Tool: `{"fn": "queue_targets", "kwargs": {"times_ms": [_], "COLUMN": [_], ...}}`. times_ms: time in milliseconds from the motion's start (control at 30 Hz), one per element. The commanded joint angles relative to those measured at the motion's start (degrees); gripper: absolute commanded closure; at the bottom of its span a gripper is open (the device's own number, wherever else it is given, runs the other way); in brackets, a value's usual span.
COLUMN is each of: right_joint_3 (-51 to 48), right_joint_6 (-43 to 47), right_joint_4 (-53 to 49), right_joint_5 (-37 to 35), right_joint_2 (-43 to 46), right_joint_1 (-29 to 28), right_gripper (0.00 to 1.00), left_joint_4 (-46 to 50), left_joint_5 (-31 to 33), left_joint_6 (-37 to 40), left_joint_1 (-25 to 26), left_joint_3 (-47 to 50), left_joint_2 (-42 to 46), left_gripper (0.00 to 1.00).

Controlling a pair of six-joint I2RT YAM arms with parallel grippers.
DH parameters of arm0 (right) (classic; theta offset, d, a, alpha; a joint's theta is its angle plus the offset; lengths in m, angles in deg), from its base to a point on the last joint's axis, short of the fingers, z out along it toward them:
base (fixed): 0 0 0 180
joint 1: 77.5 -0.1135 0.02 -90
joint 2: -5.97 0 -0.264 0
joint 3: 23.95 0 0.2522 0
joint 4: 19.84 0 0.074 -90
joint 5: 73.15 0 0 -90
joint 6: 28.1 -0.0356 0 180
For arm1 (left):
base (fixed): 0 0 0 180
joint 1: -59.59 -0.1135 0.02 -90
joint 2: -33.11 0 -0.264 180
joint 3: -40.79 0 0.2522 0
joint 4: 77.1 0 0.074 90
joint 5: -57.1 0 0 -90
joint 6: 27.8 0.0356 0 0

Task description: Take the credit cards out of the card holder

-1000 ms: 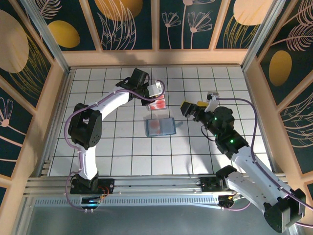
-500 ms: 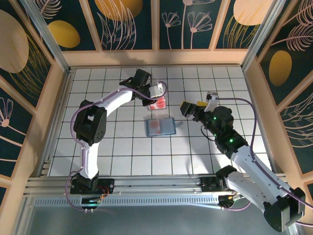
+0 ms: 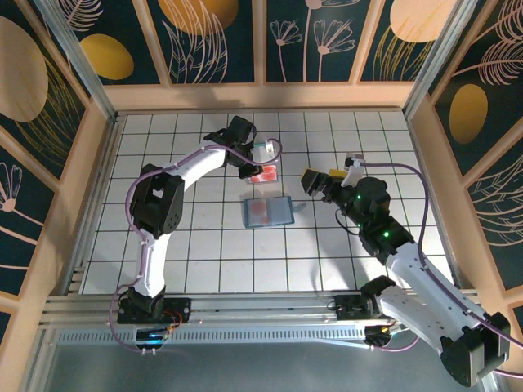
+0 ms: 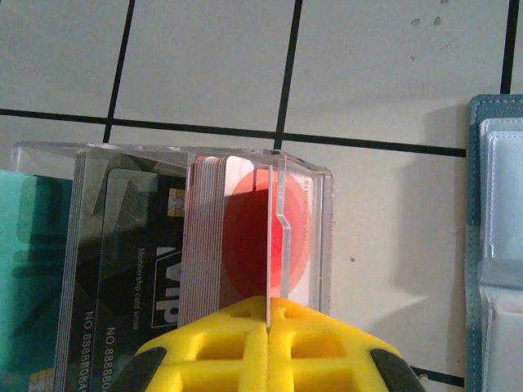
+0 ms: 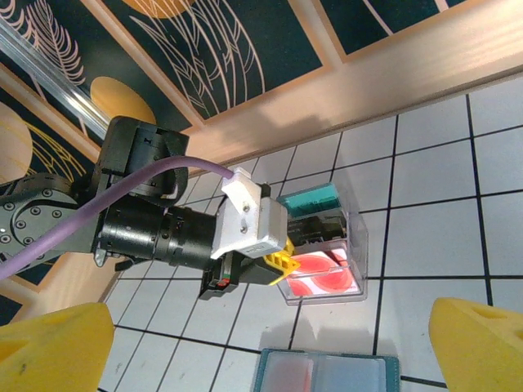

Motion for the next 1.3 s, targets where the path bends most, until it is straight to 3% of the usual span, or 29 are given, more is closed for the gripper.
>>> {"fn": "queue_targets", "kwargs": {"times_ms": [0, 267, 600, 733, 867, 900, 933, 967, 1067, 1100, 1267], "right_joint_3": [-0.8, -0.8, 0.3, 2.0, 4.0, 4.6, 5.2, 5.7, 7.8, 8.6, 13.1], "right_joint_6": [-0.8, -0.5, 0.4, 0.9, 1.2, 1.1, 0.9, 0.9, 0.5, 0.3, -0.5], "right_joint_4": [1.3, 1.5, -1.5, -4.5, -7.0, -7.8, -8.7, -9.3, -11.7, -12.7, -17.6], "right_joint_5": [0.1, 0.3, -1.9, -5.0, -8.5, -9.5, -10.8, -11.6, -15.1, -16.1, -20.2], "right_joint_2": [0.6, 0.2, -1.2, -3.8, -7.0, -8.1, -9.3, -10.1, -14.1, -15.4, -23.9], "right_joint_1": [0.2, -0.5, -1.8, -4.7, -7.6, -8.5, -9.5, -10.3, -13.7, -14.8, -20.6], "right_gripper": [0.01, 0.01, 0.01, 0.04, 0.09, 0.11, 0.13, 0.14, 0.17, 0.17, 0.23], "left_joint_4": [2.6, 3.3, 2.7, -3.9, -13.7, -15.9, -18.0, -19.8, -26.2, -28.4, -33.8], "left_joint_5": [-1.2, -1.9, -2.3, -1.3, 3.7, 5.3, 6.8, 8.0, 12.3, 14.4, 28.2], "left_joint_6": [1.3, -0.5, -4.5, -9.1, -16.2, -18.4, -20.6, -22.6, -29.7, -32.3, -45.4], "left_joint_1": [-0.4, -0.3, -0.3, -0.3, -0.3, -0.3, -0.3, -0.3, -0.3, -0.3, -0.3], "left_joint_3": [-1.6, -3.9, -3.9, 2.5, 12.5, 15.0, 17.7, 20.2, 28.8, 31.7, 41.8], "left_joint_2": [-1.1, -0.4, 4.9, 12.8, 22.5, 24.7, 28.1, 30.5, 38.1, 40.6, 50.9], "left_gripper": [0.97, 0.72, 0.72, 0.70, 0.69, 0.62, 0.44, 0.33, 0.06, 0.01, 0.01]}}
